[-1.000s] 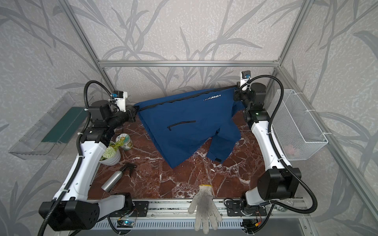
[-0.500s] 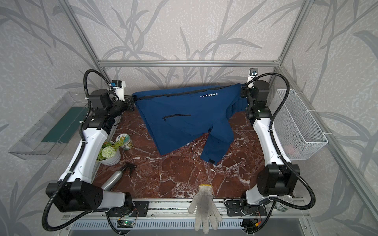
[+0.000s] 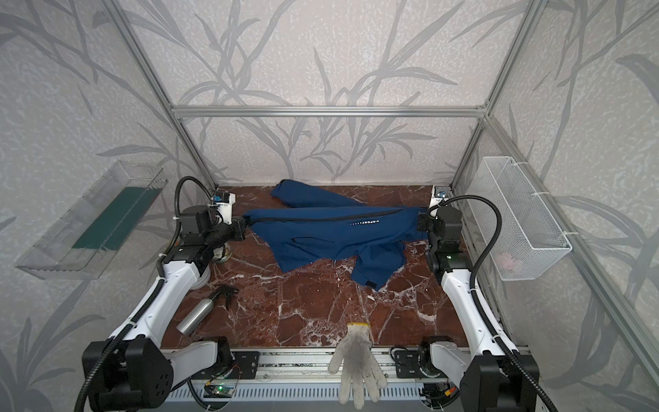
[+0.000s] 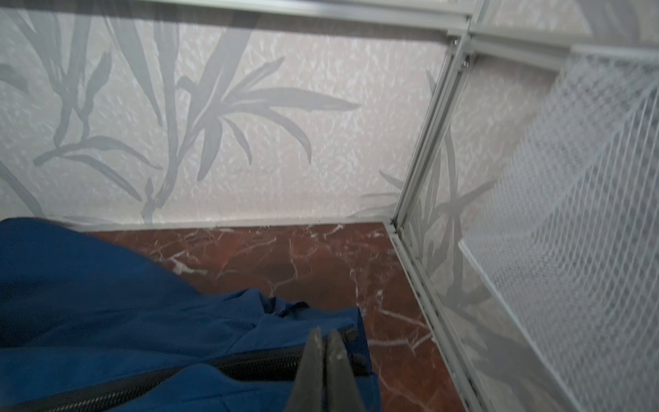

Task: Zip up the jacket

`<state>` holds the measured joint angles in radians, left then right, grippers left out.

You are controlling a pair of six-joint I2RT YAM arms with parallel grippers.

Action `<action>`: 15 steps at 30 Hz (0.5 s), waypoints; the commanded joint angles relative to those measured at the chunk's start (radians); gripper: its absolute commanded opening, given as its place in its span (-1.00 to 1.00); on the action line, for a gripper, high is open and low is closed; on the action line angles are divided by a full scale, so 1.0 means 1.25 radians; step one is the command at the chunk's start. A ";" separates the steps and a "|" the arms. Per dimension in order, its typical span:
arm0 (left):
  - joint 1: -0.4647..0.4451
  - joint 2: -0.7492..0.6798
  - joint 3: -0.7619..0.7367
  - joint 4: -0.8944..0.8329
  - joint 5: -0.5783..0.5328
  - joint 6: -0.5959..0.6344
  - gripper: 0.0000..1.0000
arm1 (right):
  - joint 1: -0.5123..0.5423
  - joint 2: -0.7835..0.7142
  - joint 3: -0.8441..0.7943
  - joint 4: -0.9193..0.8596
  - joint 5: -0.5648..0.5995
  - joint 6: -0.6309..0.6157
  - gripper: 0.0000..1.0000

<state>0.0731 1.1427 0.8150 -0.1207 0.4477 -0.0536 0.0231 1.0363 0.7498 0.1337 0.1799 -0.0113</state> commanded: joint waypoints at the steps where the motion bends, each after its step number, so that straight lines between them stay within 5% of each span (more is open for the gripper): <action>1: 0.003 -0.054 -0.077 0.044 0.017 0.004 -1.00 | 0.027 -0.090 -0.088 0.034 0.093 0.078 -1.00; 13: 0.000 -0.104 -0.228 -0.004 -0.002 -0.009 -1.00 | 0.040 -0.343 -0.327 -0.157 0.229 0.325 -1.00; 15: 0.000 -0.097 -0.233 -0.007 0.005 -0.013 -0.95 | 0.040 -0.374 -0.343 -0.190 0.256 0.349 -0.87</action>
<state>0.0719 1.0233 0.5373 -0.1253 0.4660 -0.0669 0.0772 0.6128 0.3370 -0.0360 0.3786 0.3386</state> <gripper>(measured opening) 0.045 0.050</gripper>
